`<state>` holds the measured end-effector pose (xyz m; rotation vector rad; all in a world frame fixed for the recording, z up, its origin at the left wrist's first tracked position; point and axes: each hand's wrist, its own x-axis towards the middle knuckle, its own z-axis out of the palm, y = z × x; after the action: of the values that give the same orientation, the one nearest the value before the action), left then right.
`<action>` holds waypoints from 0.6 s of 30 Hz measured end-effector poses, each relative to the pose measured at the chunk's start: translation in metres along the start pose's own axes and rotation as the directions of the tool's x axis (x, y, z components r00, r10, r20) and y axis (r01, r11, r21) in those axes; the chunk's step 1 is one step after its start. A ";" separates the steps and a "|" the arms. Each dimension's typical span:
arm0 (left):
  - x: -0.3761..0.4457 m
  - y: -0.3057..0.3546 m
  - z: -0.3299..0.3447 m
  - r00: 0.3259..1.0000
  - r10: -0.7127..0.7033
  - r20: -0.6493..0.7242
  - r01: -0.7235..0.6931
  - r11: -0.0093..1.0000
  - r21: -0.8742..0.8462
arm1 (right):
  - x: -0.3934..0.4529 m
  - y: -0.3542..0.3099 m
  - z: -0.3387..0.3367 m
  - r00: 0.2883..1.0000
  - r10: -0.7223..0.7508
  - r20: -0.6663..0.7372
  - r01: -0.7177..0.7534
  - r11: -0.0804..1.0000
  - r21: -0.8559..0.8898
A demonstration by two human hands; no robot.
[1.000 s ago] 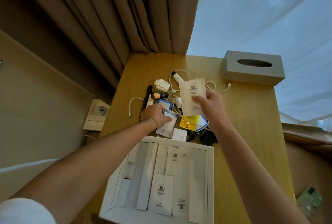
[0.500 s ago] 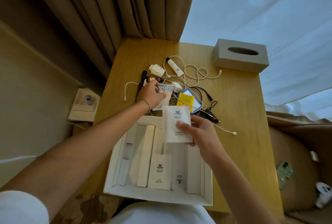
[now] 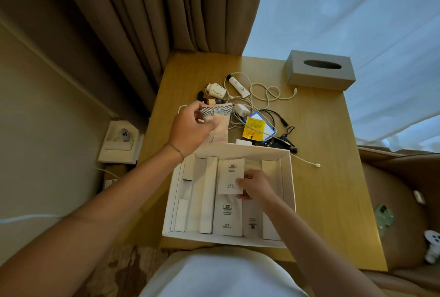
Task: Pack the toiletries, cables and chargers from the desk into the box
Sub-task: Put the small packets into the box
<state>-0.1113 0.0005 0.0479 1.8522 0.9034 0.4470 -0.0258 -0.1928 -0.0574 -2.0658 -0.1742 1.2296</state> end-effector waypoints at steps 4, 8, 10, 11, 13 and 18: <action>-0.025 -0.004 -0.012 1.000 0.009 0.027 -0.007 0.999 -0.048 | 0.015 0.010 0.009 0.997 -0.029 -0.065 0.020 0.990 -0.141; -0.044 -0.006 -0.016 0.998 -0.013 0.058 0.018 0.996 -0.088 | 0.019 0.013 0.012 0.978 -0.136 -0.158 0.051 0.892 -0.448; -0.052 -0.008 -0.013 0.996 -0.028 0.088 0.037 0.995 -0.095 | 0.019 0.010 0.012 0.963 -0.207 -0.174 0.069 0.809 -0.584; -0.055 -0.009 -0.010 0.994 -0.039 0.106 0.049 0.994 -0.093 | 0.018 0.007 0.011 0.959 -0.232 -0.163 0.085 0.782 -0.617; -0.061 -0.012 -0.003 0.988 -0.064 0.142 0.076 0.994 -0.081 | 0.014 0.000 0.009 0.954 -0.265 -0.141 0.119 0.766 -0.632; -0.075 -0.030 0.025 0.963 -0.121 0.241 0.125 0.992 0.000 | -0.010 -0.020 -0.017 0.895 -0.384 -0.228 0.218 0.820 -0.529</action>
<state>-0.1558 -0.0640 0.0171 1.7792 0.8406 0.1469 -0.0127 -0.1919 -0.0324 -2.5169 -0.7012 0.6686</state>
